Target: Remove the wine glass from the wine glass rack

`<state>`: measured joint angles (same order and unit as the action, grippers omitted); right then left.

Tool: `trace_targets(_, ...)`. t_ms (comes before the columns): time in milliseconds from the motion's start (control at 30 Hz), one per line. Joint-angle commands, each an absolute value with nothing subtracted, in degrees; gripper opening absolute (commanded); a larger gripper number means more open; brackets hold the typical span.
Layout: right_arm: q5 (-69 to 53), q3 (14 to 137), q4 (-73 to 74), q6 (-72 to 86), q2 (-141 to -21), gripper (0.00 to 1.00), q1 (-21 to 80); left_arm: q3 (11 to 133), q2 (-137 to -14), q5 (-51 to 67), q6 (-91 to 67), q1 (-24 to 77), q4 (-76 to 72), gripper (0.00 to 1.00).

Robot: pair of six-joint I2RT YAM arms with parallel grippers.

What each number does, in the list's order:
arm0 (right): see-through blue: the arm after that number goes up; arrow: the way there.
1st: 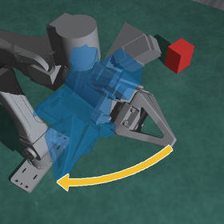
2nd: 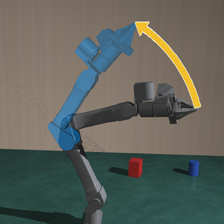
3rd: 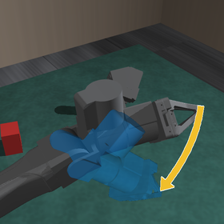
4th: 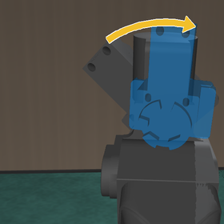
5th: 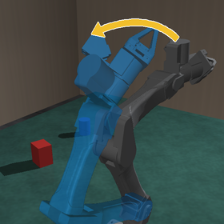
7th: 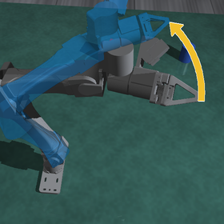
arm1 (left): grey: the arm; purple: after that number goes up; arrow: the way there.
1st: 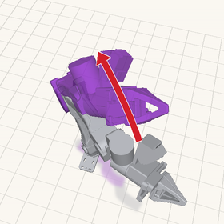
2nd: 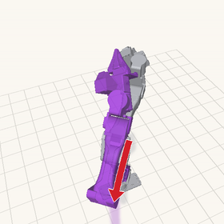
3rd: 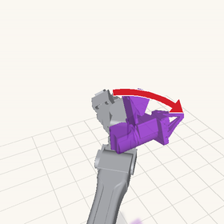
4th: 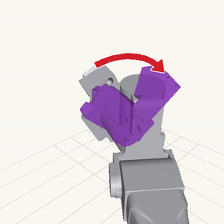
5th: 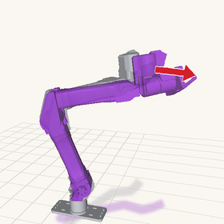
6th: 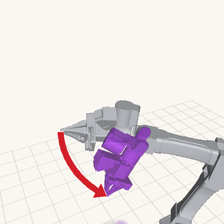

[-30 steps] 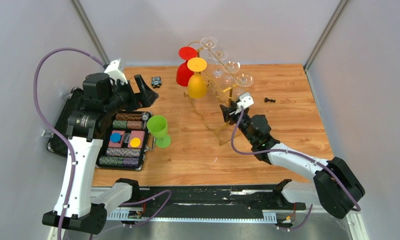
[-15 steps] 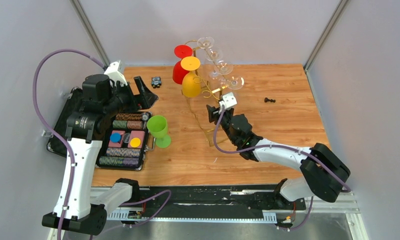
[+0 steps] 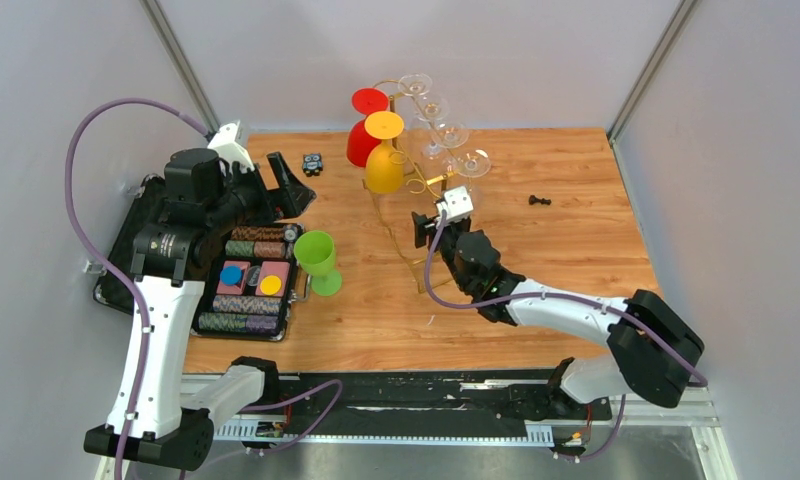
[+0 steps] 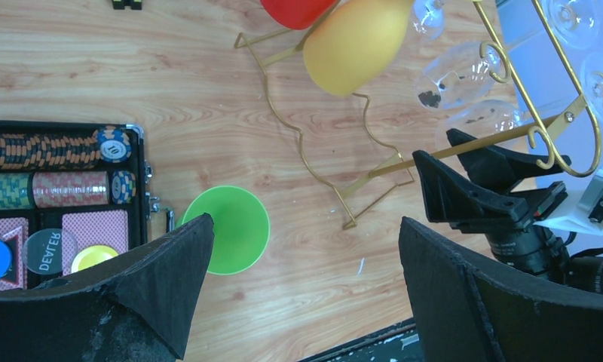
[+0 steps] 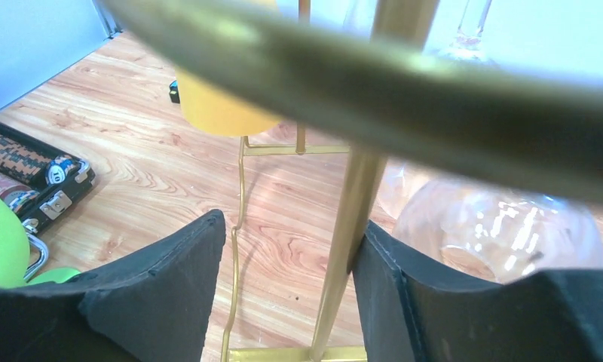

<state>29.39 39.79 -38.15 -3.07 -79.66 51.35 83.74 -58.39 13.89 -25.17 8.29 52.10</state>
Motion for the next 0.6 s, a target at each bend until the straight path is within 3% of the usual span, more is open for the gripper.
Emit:
trace_targets(0, 29.8, 39.5, -34.5, -1.0, -74.8, 0.63, 51.8, 85.3, -58.0, 13.4, -24.8, 7.8, 51.6, 1.0)
trace_targets(567, 21.7, 41.8, -11.0, 1.9, -60.1, 0.68, 51.8, 85.8, -60.1, 15.5, -27.7, 7.8, 49.0, 1.0)
